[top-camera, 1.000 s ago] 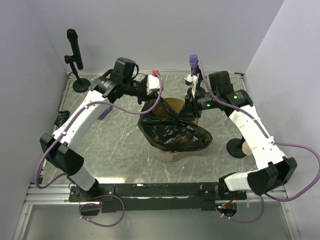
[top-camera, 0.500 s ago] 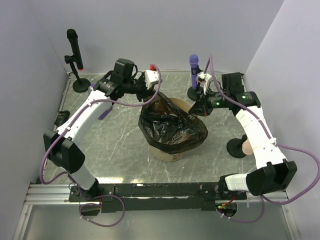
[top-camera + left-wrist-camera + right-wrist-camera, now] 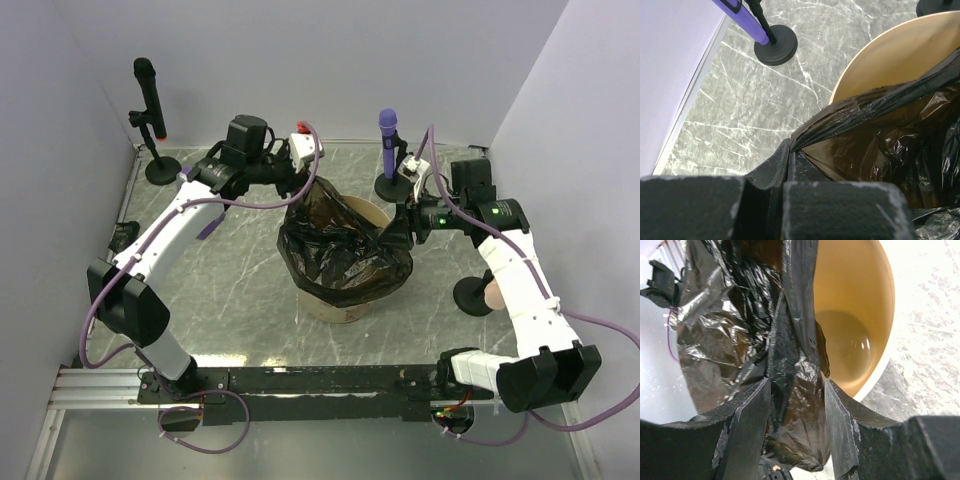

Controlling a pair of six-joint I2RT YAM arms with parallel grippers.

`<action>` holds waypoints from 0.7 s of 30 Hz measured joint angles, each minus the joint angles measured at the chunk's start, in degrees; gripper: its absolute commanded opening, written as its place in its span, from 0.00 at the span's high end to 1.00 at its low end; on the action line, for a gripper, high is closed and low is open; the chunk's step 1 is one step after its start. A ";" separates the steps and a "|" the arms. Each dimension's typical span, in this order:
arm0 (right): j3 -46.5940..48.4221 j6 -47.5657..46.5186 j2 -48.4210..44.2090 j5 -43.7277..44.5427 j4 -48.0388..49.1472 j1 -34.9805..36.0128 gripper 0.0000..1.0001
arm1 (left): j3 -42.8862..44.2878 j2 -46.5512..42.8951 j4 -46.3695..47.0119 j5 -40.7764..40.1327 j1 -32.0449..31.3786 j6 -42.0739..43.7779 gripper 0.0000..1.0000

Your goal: Put the trash bags into the trash bin

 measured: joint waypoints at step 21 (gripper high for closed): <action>-0.87 2.36 0.20 5.09 5.75 -2.97 1.00 | -3.08 0.39 7.28 -11.78 -0.22 -2.56 0.99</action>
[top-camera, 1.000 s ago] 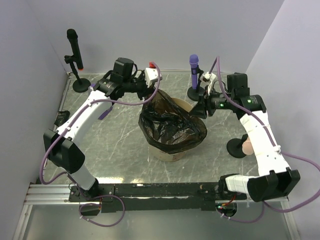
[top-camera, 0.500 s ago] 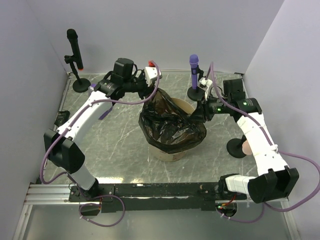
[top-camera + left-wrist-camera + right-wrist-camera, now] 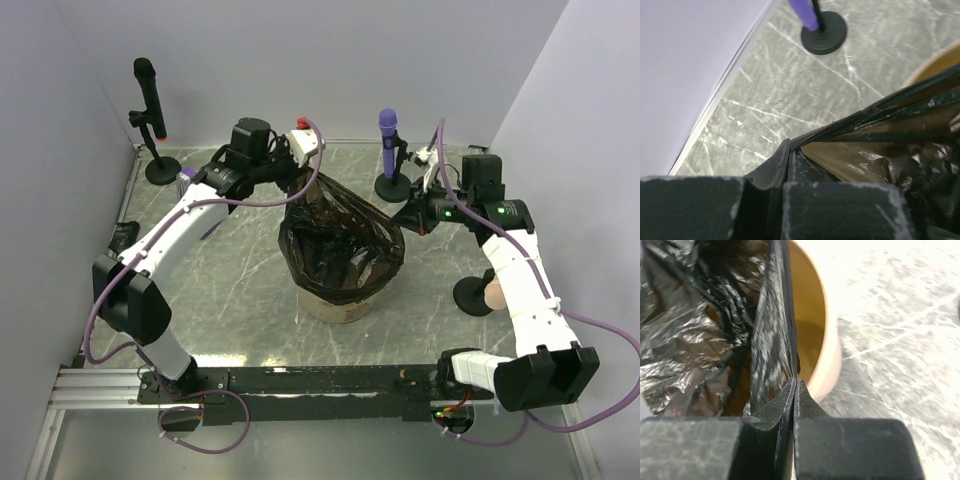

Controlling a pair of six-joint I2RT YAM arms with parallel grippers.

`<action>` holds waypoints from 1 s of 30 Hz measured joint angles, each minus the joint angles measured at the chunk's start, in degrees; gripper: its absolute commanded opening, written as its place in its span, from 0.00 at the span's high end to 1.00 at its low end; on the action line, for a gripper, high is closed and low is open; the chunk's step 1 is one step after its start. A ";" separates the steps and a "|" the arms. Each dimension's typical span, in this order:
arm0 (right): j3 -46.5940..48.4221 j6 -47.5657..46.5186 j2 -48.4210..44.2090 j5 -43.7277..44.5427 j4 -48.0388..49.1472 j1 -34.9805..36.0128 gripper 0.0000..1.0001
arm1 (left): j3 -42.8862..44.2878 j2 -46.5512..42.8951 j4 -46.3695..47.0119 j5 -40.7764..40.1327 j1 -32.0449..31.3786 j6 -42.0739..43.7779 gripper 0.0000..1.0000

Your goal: Put the trash bags into the trash bin

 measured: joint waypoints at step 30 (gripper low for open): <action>-11.06 9.75 -7.02 -9.75 1.44 -9.57 0.36 | 3.48 9.55 -4.13 3.10 0.20 -6.03 0.89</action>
